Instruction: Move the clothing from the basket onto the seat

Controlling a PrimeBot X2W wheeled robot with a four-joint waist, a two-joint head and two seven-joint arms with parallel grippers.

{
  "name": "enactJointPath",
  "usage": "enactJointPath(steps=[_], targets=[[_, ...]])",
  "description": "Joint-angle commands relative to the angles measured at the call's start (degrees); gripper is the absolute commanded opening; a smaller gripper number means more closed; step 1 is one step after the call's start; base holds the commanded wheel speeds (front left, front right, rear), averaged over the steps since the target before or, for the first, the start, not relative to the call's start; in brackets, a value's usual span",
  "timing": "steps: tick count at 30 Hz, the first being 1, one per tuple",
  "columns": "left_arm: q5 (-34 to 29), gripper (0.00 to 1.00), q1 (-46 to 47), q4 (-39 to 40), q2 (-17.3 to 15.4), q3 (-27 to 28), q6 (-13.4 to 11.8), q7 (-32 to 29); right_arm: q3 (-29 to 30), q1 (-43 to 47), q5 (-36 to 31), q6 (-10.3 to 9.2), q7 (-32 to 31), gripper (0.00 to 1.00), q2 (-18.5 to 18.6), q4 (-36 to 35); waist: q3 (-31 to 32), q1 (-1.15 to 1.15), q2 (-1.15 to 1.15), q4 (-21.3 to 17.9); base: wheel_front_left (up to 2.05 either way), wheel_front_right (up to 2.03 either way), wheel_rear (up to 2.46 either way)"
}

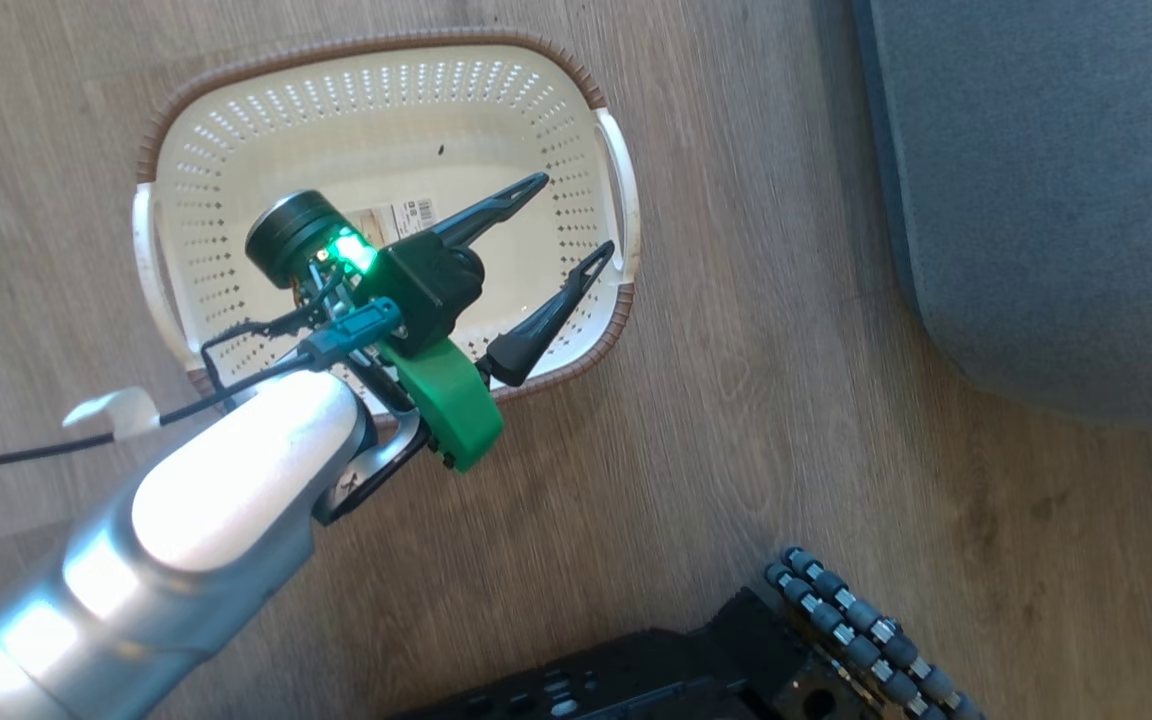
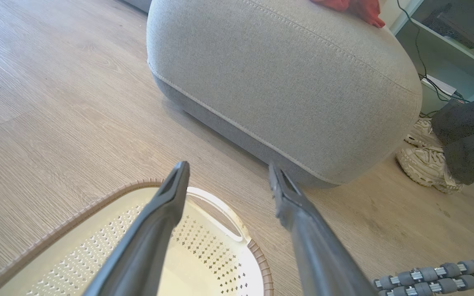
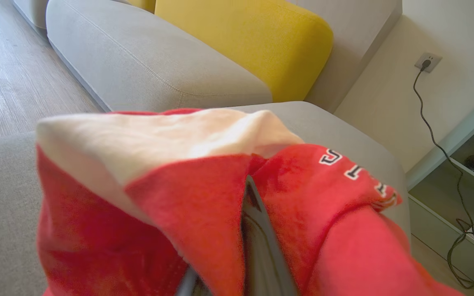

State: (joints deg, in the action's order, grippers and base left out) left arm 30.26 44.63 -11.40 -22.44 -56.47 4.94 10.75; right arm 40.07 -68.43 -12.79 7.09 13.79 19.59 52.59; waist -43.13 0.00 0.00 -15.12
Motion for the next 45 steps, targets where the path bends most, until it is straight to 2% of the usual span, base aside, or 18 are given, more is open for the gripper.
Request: enactJointPath(steps=[1, 4, 7, 15, 23, 33, 45], targets=[[-0.1, 1.0, 0.6, 1.5, -0.3, 1.9, -0.2, 0.5, 0.2, 1.8, -0.1, 0.4, 0.7, 1.0, 1.9, -1.1, 0.5, 0.0, 0.0, 0.2, 0.0, 0.0, 0.0], [0.1, 1.0, 0.5, 0.8, 0.2, 1.8, -0.2, 0.9, -0.3, 3.9, 0.7, 0.4, 1.1, 1.0, 2.3, 1.1, 1.3, 0.0, 0.0, 0.4, 0.0, 0.0, 0.0], [0.4, 1.0, 0.3, -0.1, 0.9, 1.6, -0.1, 1.4, -2.0, 6.2, 3.1, 0.4, 1.2, 1.0, 2.6, 0.0, 2.3, 0.0, 0.0, 0.5, 0.0, 0.0, 0.0], [1.3, 1.0, -0.9, -2.6, 2.2, 1.5, 0.3, 2.9, -7.0, 16.9, 12.9, 0.4, 1.2, 1.0, 3.2, -7.2, 5.9, 0.0, 0.0, 0.4, 0.0, 0.0, 0.0], [2.2, 1.0, -2.1, -4.8, 3.7, 2.2, 0.7, 3.8, -11.0, 25.5, 19.5, 0.4, 1.2, 1.0, 3.2, -15.2, 9.2, 0.0, 0.0, 0.9, 0.0, 0.0, 0.0], [2.3, 1.0, -4.1, -7.0, 6.4, 3.7, 1.4, 4.2, -13.1, 33.5, 19.3, 0.4, 1.2, 1.0, -0.5, -24.1, 13.9, 0.0, 0.0, 2.7, 0.0, 0.0, 0.0], [0.6, 1.0, -8.1, -7.5, 8.9, 8.6, 2.0, 4.2, -21.6, 40.3, 16.8, 0.4, 1.2, 1.0, -6.7, -28.7, 19.0, 0.0, 0.0, 4.9, 0.0, 0.0, 0.0]])
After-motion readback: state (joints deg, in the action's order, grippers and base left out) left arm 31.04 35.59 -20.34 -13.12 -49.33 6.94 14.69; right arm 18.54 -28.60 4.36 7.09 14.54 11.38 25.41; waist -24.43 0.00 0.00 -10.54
